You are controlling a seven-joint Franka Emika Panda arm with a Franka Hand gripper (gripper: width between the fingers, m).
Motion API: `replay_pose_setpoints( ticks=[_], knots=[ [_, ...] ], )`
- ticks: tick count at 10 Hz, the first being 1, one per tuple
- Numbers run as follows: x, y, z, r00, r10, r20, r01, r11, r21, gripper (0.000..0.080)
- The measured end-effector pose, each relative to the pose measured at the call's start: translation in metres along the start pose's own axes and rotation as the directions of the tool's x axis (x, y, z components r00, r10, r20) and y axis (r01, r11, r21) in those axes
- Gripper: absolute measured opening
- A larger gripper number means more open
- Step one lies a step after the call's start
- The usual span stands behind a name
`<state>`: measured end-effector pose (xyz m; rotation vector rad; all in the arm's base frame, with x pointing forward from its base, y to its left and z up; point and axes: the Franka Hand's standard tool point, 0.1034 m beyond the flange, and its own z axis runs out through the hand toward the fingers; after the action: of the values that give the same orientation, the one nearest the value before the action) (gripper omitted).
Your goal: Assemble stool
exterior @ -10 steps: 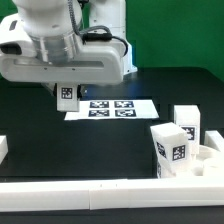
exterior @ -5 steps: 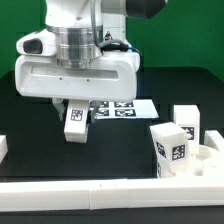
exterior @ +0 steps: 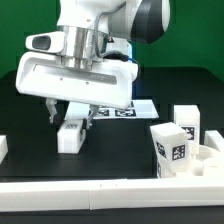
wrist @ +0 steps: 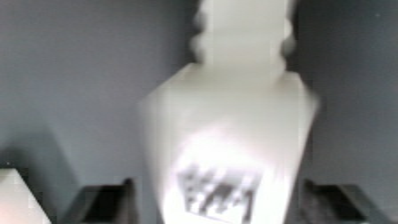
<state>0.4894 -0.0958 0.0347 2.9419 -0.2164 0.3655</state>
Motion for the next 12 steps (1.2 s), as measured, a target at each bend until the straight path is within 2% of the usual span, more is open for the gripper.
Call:
replay_pose_setpoints(
  ticks=[1, 2, 3, 5, 6, 7, 8, 9, 10, 11, 12],
  knots=[
    [-0.004, 0.000, 0.000, 0.999, 0.004, 0.040, -0.004, 1.000, 0.013, 0.0548],
    [-0.002, 0.004, -0.005, 0.995, 0.026, 0.101, -0.031, 0.999, 0.041, 0.0629],
    [0.002, 0.002, -0.014, 0.974, 0.052, 0.222, -0.073, 0.993, 0.089, 0.0629],
    [0.029, 0.005, -0.028, 0.904, 0.059, 0.424, -0.126, 0.984, 0.130, 0.0649],
    [0.033, 0.003, -0.029, 0.857, 0.060, 0.511, -0.144, 0.981, 0.127, 0.0649],
    [0.035, -0.002, -0.026, 0.841, 0.029, 0.541, -0.106, 0.988, 0.111, 0.0649],
    [0.025, -0.010, -0.025, 0.831, -0.010, 0.556, -0.060, 0.993, 0.107, 0.0649],
    [0.017, -0.008, -0.029, 0.768, -0.017, 0.640, -0.070, 0.991, 0.110, 0.0649],
    [0.022, -0.006, -0.024, 0.734, -0.060, 0.676, -0.042, 0.990, 0.132, 0.0649],
    [0.020, -0.011, -0.019, 0.685, -0.166, 0.709, 0.024, 0.978, 0.205, 0.0649],
    [0.014, -0.012, -0.017, 0.603, -0.226, 0.765, 0.038, 0.966, 0.255, 0.0649]
  ],
)
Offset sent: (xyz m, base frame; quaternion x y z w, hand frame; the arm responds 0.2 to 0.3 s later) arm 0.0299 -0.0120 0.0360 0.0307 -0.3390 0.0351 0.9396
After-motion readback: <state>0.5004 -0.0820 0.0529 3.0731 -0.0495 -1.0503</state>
